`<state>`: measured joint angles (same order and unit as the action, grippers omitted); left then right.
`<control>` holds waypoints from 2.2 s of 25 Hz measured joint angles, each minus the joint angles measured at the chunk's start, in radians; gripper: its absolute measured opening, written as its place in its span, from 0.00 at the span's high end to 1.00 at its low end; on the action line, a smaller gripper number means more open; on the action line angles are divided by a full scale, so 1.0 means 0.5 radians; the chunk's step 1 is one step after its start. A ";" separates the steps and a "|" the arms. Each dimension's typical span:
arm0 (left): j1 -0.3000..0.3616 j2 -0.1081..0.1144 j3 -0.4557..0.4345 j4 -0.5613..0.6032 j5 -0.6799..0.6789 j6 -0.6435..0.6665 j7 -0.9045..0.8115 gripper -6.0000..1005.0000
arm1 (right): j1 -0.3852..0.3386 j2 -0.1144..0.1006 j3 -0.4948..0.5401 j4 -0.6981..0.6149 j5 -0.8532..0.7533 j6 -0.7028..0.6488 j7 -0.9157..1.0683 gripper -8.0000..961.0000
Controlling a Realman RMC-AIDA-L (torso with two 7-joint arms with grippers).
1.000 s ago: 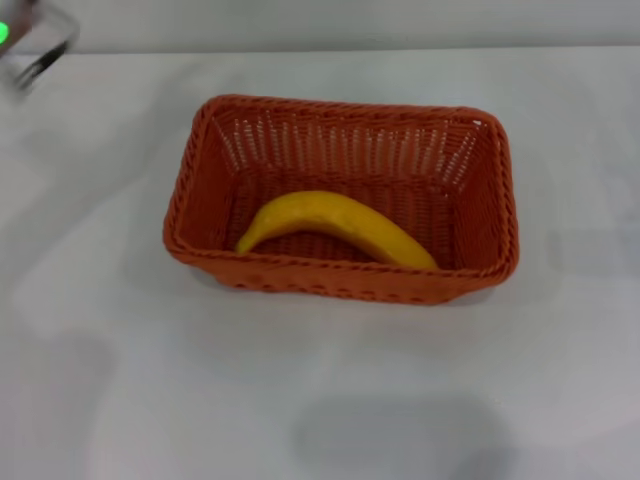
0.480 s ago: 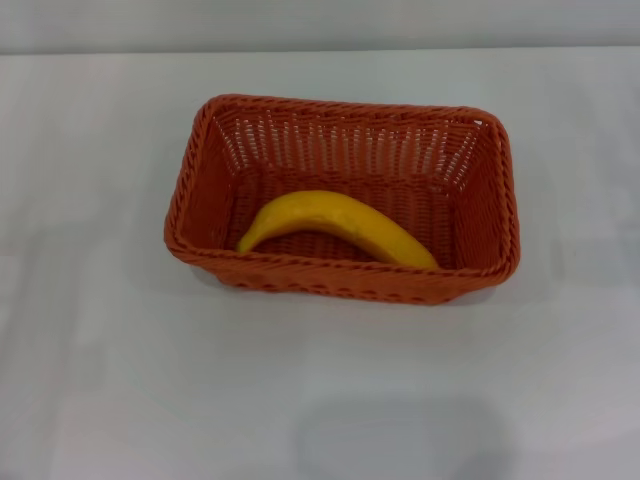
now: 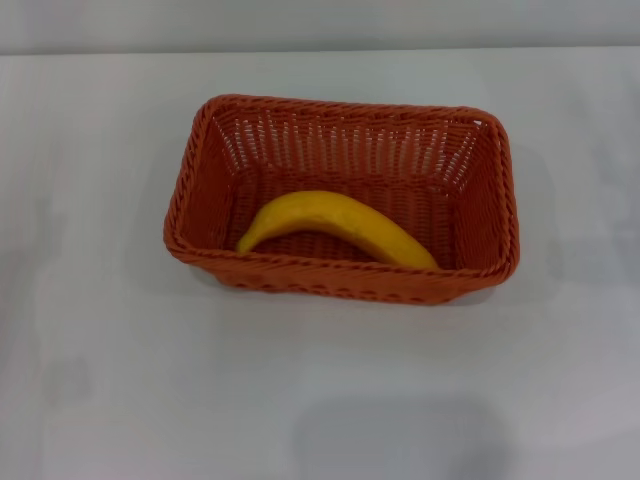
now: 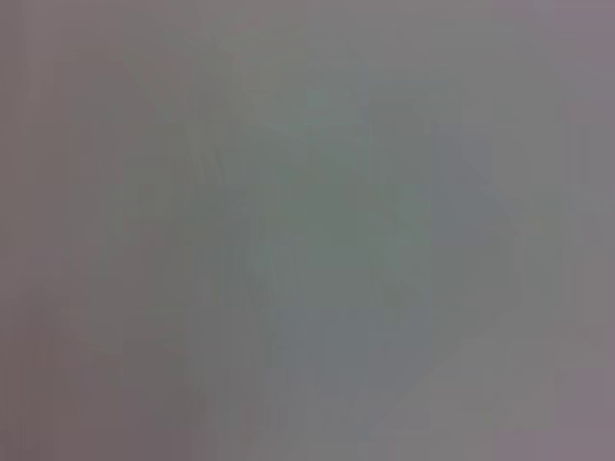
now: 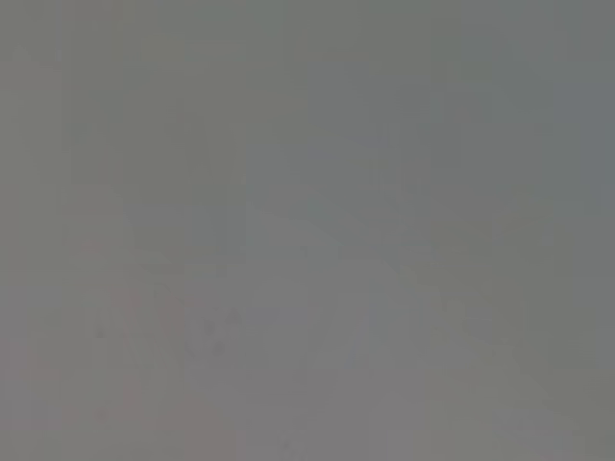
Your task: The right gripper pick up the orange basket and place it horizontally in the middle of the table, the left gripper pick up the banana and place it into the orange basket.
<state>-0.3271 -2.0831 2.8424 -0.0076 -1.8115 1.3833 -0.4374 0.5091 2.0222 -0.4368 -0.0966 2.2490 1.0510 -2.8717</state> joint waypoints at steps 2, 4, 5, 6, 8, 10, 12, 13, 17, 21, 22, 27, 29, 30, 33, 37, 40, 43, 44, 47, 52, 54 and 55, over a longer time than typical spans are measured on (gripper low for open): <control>-0.014 0.000 0.000 0.000 0.005 -0.008 0.019 0.13 | 0.007 0.000 -0.001 0.012 0.000 -0.006 0.000 0.09; -0.021 0.000 0.000 0.001 0.008 -0.019 0.027 0.13 | 0.012 0.000 0.003 0.022 0.000 -0.011 -0.001 0.09; -0.030 0.000 0.000 0.002 0.008 -0.036 0.033 0.13 | 0.013 0.000 0.010 0.027 0.000 -0.012 -0.002 0.09; -0.035 0.000 0.000 0.002 0.008 -0.054 0.037 0.13 | 0.015 -0.001 0.019 0.031 0.000 -0.012 -0.002 0.09; -0.049 0.000 0.000 0.004 0.008 -0.096 0.040 0.13 | 0.015 -0.001 0.035 0.037 0.000 -0.013 -0.003 0.09; -0.061 0.000 0.000 0.004 0.008 -0.125 0.040 0.13 | 0.015 -0.003 0.041 0.049 0.000 -0.019 -0.003 0.09; -0.072 0.000 0.000 0.005 0.008 -0.135 0.041 0.13 | 0.015 -0.005 0.042 0.055 0.000 -0.027 -0.003 0.09; -0.075 0.000 0.000 0.005 0.008 -0.135 0.041 0.13 | 0.013 -0.006 0.042 0.055 0.000 -0.029 -0.001 0.09; -0.098 0.000 0.000 0.006 0.007 -0.135 0.041 0.13 | 0.007 -0.008 0.042 0.055 0.000 -0.031 0.011 0.09; -0.114 0.000 0.000 0.006 0.002 -0.135 0.042 0.13 | 0.013 -0.010 0.042 0.055 0.000 -0.031 0.017 0.09; -0.119 0.000 0.000 0.006 -0.001 -0.135 0.048 0.13 | 0.016 -0.010 0.042 0.055 0.000 -0.030 0.018 0.09; -0.125 0.000 0.000 0.050 -0.020 -0.129 0.103 0.13 | 0.017 0.000 0.032 0.073 -0.002 -0.014 0.008 0.09; -0.124 -0.001 0.000 0.074 -0.020 -0.105 0.129 0.13 | 0.018 0.001 0.037 0.093 -0.004 -0.017 0.003 0.09; -0.123 -0.002 0.000 0.079 -0.019 -0.095 0.137 0.13 | 0.018 0.001 0.042 0.100 -0.004 -0.017 0.002 0.09; -0.127 -0.002 0.000 0.085 -0.017 -0.070 0.166 0.13 | 0.017 0.000 0.045 0.106 -0.003 -0.014 0.001 0.09; -0.152 -0.003 0.000 0.086 -0.010 -0.075 0.202 0.13 | 0.021 -0.001 0.045 0.107 -0.003 0.004 0.006 0.09; -0.164 -0.003 0.000 0.109 -0.007 -0.079 0.211 0.13 | 0.022 0.000 0.045 0.107 -0.003 0.051 0.007 0.09; -0.172 -0.003 0.000 0.134 -0.010 -0.079 0.233 0.13 | 0.022 0.001 0.045 0.110 -0.003 0.100 0.015 0.09; -0.174 -0.003 0.000 0.134 -0.011 -0.080 0.234 0.13 | 0.023 0.002 0.045 0.110 -0.003 0.106 0.016 0.09; -0.178 -0.003 0.000 0.135 -0.013 -0.087 0.235 0.13 | 0.030 0.002 0.045 0.112 -0.003 0.109 0.018 0.09; -0.180 -0.003 0.000 0.135 -0.014 -0.088 0.239 0.13 | 0.039 0.002 0.045 0.131 -0.004 0.109 0.019 0.09; -0.180 -0.003 0.000 0.135 -0.015 -0.089 0.239 0.13 | 0.041 0.002 0.045 0.134 -0.004 0.109 0.019 0.09; -0.180 -0.003 0.000 0.135 -0.014 -0.089 0.239 0.13 | 0.041 0.002 0.045 0.134 -0.004 0.109 0.019 0.09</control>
<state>-0.4172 -2.0847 2.8425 0.0598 -1.8187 1.3390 -0.3178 0.5298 2.0233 -0.4141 -0.0295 2.2471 1.1054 -2.8623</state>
